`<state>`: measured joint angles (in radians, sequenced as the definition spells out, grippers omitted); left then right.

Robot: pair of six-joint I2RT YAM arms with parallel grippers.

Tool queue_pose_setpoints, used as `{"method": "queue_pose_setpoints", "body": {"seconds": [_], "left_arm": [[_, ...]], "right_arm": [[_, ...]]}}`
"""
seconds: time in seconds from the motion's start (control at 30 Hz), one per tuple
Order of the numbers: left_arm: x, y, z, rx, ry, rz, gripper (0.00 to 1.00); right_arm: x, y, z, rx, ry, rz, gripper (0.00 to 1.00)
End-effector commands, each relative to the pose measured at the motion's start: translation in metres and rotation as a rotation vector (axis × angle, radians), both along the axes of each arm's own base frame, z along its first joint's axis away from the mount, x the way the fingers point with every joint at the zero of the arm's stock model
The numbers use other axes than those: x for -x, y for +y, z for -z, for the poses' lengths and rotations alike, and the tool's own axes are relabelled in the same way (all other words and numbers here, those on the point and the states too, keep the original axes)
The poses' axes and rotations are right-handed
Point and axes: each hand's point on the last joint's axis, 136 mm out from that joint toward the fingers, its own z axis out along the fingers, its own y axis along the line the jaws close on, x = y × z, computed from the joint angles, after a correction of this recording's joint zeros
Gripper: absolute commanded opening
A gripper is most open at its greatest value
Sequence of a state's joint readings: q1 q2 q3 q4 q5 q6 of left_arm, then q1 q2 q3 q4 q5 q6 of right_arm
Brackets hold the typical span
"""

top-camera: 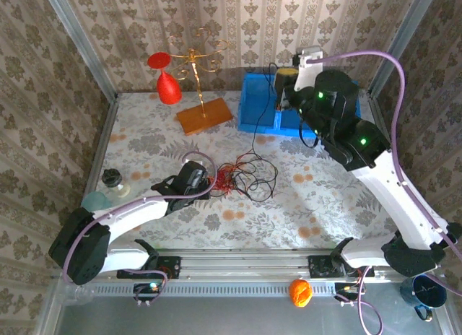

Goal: Untangle the cables

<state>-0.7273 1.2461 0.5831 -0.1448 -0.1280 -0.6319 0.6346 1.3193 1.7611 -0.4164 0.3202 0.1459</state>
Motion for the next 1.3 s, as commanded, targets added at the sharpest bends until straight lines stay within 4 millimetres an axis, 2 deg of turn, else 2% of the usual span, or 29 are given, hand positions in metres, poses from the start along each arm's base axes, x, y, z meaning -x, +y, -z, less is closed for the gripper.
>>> {"method": "queue_pose_setpoints", "body": {"seconds": [0.0, 0.17, 0.3, 0.33, 0.37, 0.47, 0.6, 0.67, 0.73, 0.8, 0.9, 1.0, 1.07, 1.13, 1.2, 1.27], "left_arm": [[0.003, 0.004, -0.002, -0.015, 0.001, 0.008, 0.05], [0.004, 0.004, 0.002, -0.005, 0.006, 0.000, 0.04], [0.006, 0.002, 0.003, 0.002, 0.013, 0.006, 0.04], [0.006, 0.002, 0.003, 0.005, 0.012, 0.009, 0.04], [0.006, 0.002, 0.004, 0.008, 0.014, 0.007, 0.04], [0.007, 0.002, 0.004, 0.010, 0.015, 0.007, 0.04], [0.007, 0.004, 0.006, -0.001, 0.020, 0.004, 0.04], [0.007, 0.003, 0.004, 0.004, 0.018, 0.010, 0.07], [0.009, -0.008, -0.005, 0.031, 0.015, 0.072, 0.24], [0.010, -0.019, -0.024, 0.062, -0.008, 0.134, 0.49], [0.011, -0.030, -0.060, 0.095, -0.062, 0.208, 0.70], [0.008, -0.041, -0.094, 0.113, -0.125, 0.281, 0.74], [0.000, -0.049, -0.107, 0.117, -0.177, 0.311, 0.74], [-0.013, -0.059, -0.112, 0.107, -0.210, 0.328, 0.72], [-0.027, -0.078, -0.111, 0.119, -0.223, 0.385, 0.70], [-0.041, -0.098, -0.107, 0.147, -0.210, 0.432, 0.63]], "right_arm": [[0.011, -0.029, -0.076, -0.083, -0.209, 0.094, 0.00], [0.000, -0.045, -0.105, -0.114, -0.316, 0.176, 0.00], [-0.003, -0.051, -0.117, -0.152, -0.346, 0.192, 0.00], [-0.002, -0.051, -0.118, -0.156, -0.348, 0.190, 0.00], [-0.014, -0.044, -0.109, -0.139, -0.328, 0.191, 0.00], [-0.020, -0.046, -0.110, -0.123, -0.336, 0.213, 0.00], [-0.017, -0.048, -0.117, -0.155, -0.322, 0.183, 0.00], [-0.012, -0.041, -0.111, -0.173, -0.291, 0.126, 0.00], [-0.010, -0.028, -0.093, -0.167, -0.240, 0.075, 0.00], [0.005, -0.022, -0.078, -0.170, -0.214, 0.030, 0.00], [0.018, -0.019, -0.057, -0.179, -0.185, 0.004, 0.00], [0.028, -0.021, -0.044, -0.198, -0.156, -0.011, 0.00], [0.034, -0.021, -0.041, -0.201, -0.147, -0.024, 0.00], [0.041, -0.023, -0.041, -0.206, -0.147, -0.032, 0.00], [0.046, -0.025, -0.044, -0.215, -0.148, -0.041, 0.00], [0.050, -0.027, -0.046, -0.216, -0.149, -0.050, 0.00]]}}
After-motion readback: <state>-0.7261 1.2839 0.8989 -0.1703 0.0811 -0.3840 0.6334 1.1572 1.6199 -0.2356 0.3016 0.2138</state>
